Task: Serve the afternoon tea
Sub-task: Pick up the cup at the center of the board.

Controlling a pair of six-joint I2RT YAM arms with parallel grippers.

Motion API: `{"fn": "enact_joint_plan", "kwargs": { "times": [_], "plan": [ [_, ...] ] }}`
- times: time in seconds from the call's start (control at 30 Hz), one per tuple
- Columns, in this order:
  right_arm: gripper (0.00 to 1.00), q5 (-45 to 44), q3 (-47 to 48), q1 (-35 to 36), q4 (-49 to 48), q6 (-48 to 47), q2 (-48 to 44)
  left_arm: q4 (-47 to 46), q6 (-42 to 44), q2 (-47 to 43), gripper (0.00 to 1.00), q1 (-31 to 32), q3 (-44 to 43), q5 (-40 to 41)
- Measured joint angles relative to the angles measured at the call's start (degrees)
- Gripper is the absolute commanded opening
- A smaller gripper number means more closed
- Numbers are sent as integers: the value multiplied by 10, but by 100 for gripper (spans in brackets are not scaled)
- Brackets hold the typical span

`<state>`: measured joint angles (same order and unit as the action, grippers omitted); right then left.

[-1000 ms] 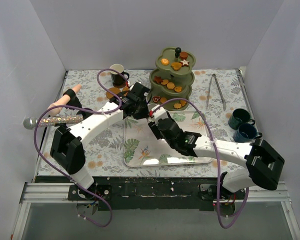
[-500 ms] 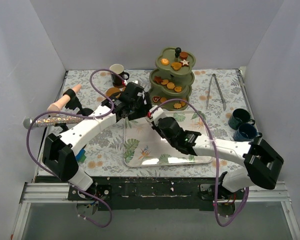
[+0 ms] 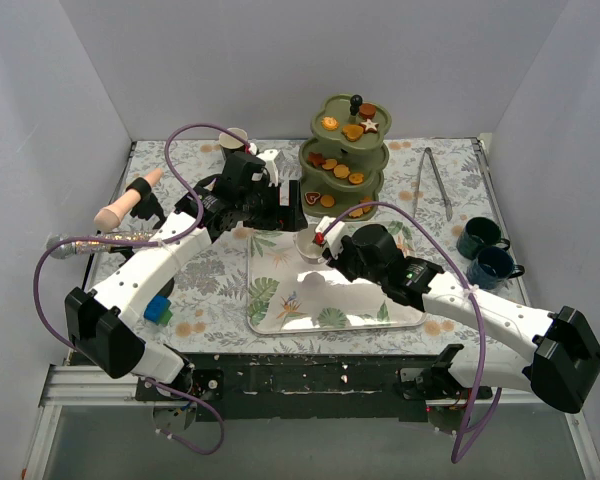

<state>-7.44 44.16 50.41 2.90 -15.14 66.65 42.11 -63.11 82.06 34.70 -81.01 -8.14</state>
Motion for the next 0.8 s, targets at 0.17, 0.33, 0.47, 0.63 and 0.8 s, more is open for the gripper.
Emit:
{"fn": "enact_joint_plan", "kwargs": {
  "times": [0.17,0.33,0.47,0.63,0.8],
  "plan": [
    [1,60,0,0,48,-17,3,26,57,9,76,0,-17,-22],
    [1,92,0,0,63,-21,3,49,100,26,79,0,-22,-26],
    [1,103,2,0,65,-24,4,52,110,26,79,0,-19,-39],
    [1,104,4,0,62,-27,6,50,113,34,79,0,-10,-55],
    [1,104,4,0,60,-29,6,55,118,50,72,0,7,-64]
  ]
}}
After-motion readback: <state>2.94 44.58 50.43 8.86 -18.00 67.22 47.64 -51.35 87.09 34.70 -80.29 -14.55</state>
